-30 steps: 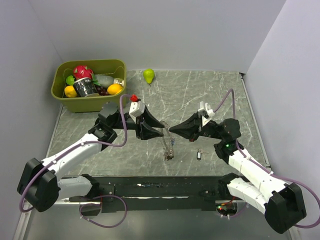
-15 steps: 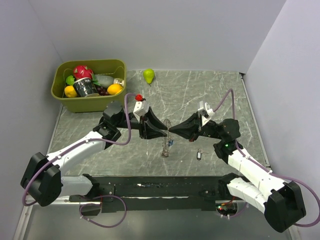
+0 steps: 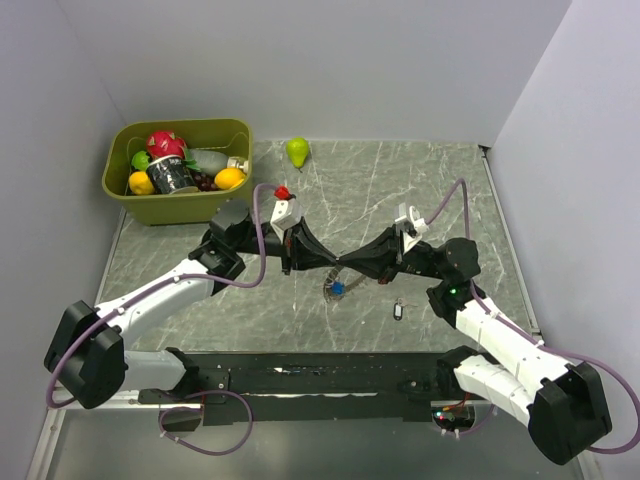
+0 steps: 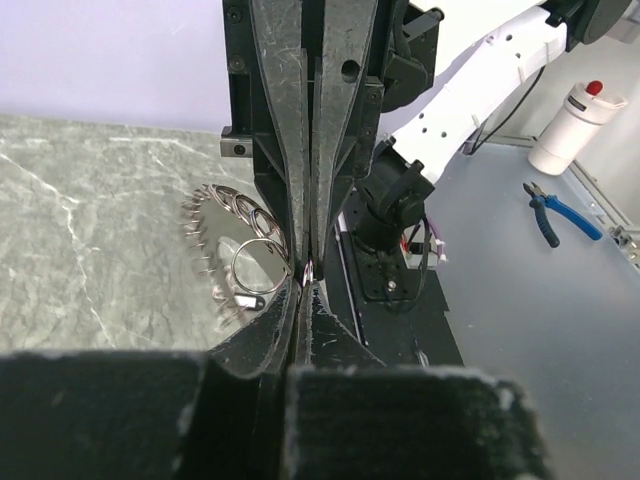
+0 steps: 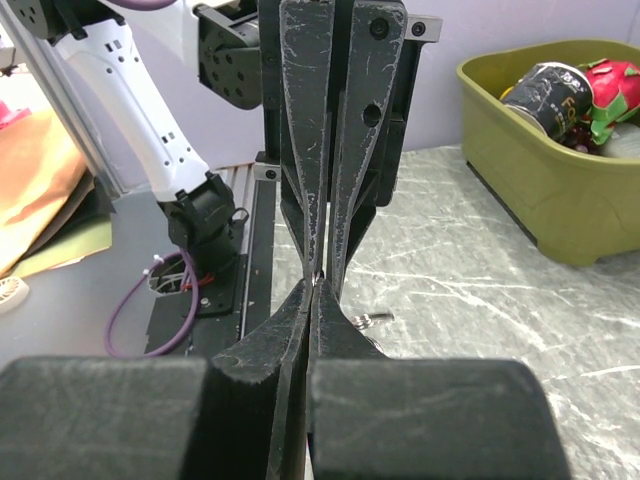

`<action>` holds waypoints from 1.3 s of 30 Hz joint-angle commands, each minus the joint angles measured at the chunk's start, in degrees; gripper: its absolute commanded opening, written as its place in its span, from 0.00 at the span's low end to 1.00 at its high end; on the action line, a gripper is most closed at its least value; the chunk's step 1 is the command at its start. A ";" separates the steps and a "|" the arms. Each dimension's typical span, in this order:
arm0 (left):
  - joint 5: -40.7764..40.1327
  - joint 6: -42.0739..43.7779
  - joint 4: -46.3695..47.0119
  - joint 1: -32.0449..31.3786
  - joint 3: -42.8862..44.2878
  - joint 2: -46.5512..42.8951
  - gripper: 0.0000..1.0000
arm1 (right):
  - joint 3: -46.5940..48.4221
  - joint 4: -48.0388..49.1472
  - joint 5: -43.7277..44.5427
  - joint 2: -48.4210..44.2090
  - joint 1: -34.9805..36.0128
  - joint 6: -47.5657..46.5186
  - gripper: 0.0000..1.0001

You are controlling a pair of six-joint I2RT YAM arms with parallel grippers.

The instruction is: Put the keys on the keyring

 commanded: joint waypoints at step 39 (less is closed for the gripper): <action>-2.55 -4.26 10.16 0.40 -2.81 -2.18 0.26 | -1.53 8.34 4.17 -3.29 0.15 2.37 0.00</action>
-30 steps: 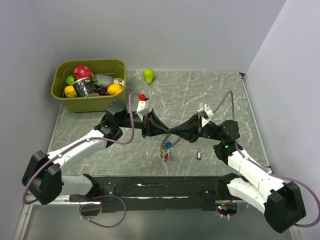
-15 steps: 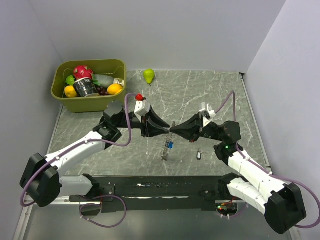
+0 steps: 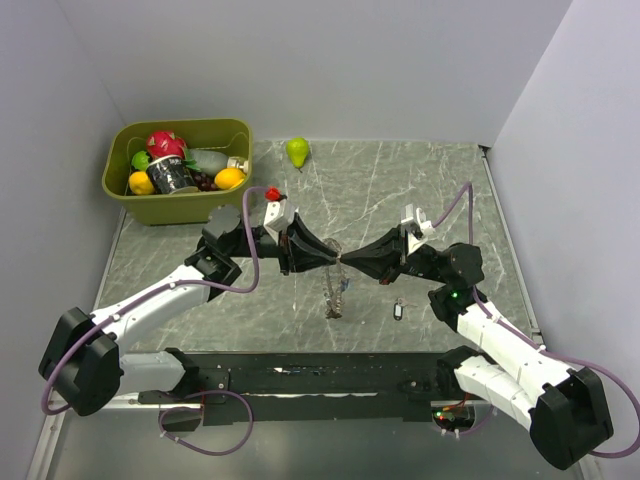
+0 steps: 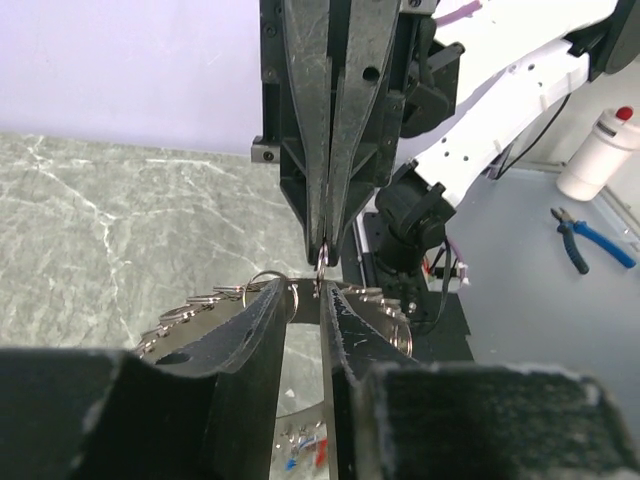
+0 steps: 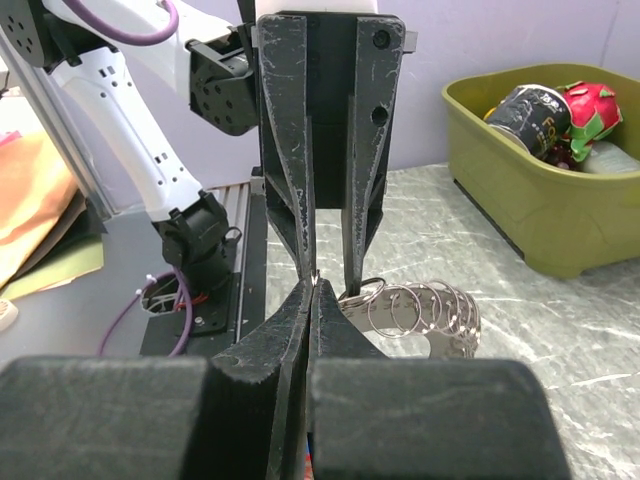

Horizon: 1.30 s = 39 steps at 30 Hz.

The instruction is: Put the keys on the keyring

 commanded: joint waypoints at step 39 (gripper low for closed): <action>1.58 -3.66 8.24 0.14 -0.59 0.12 0.01 | -0.46 5.98 1.63 -0.01 0.15 1.06 0.00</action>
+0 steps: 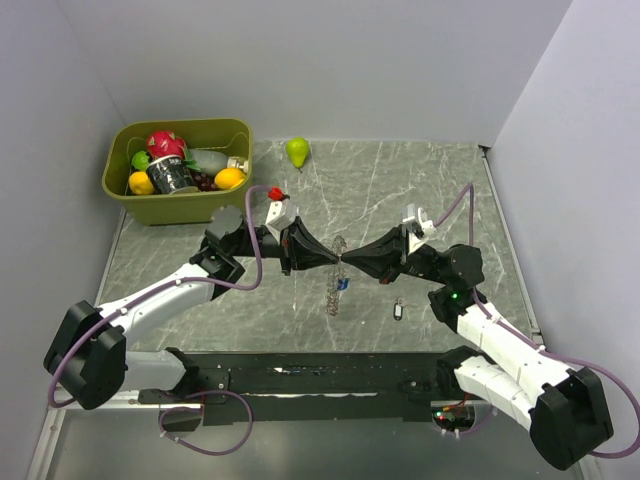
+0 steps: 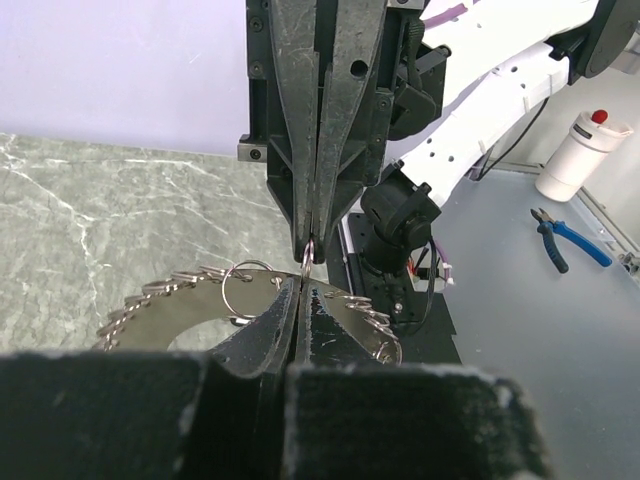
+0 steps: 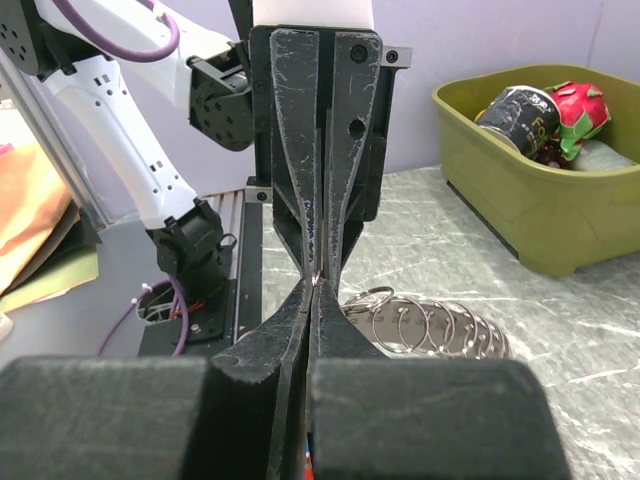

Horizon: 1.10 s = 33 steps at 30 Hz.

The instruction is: Put the keys on the keyring

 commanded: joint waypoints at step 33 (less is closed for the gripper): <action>-0.19 0.71 0.95 -0.47 1.48 0.00 0.01 | 0.15 5.40 0.23 0.83 0.21 0.65 0.00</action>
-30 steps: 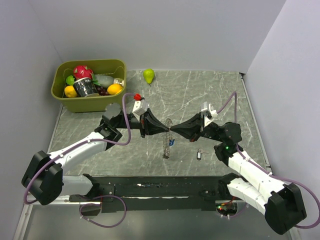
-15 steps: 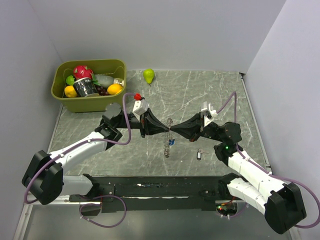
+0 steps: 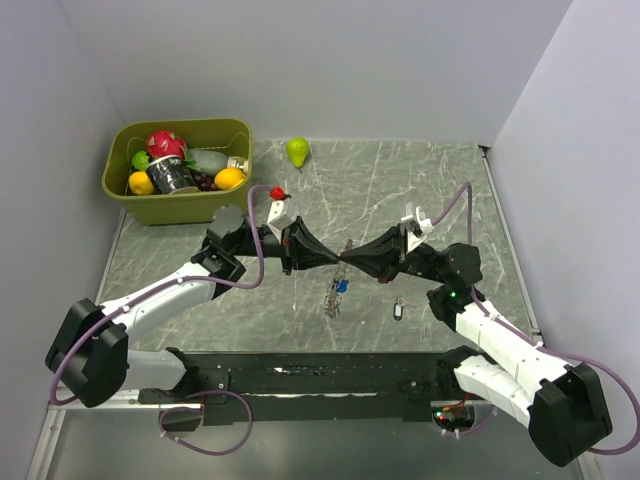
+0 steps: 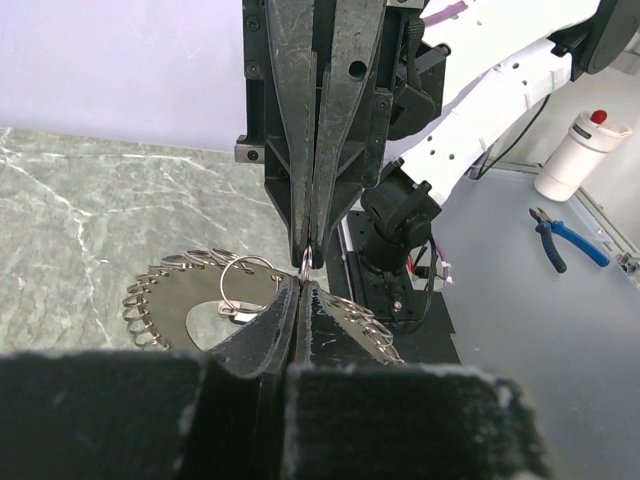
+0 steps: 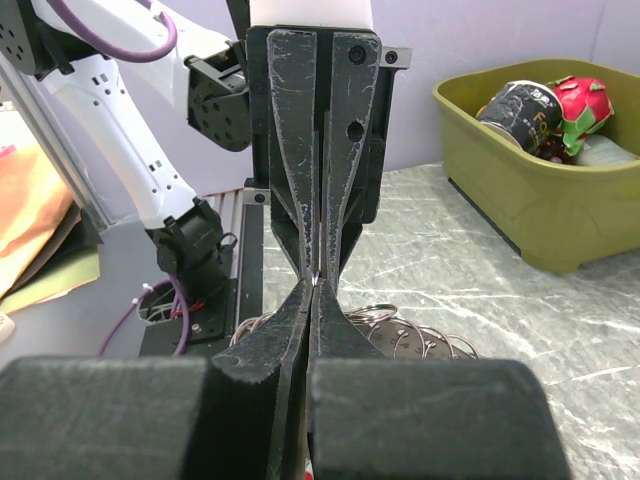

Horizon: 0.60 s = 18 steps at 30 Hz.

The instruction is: Put the keys on the keyring

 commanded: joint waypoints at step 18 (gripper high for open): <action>-14.98 11.79 -11.30 -0.45 -5.17 -4.57 0.01 | -1.78 -36.21 31.44 -15.79 0.04 -3.44 1.00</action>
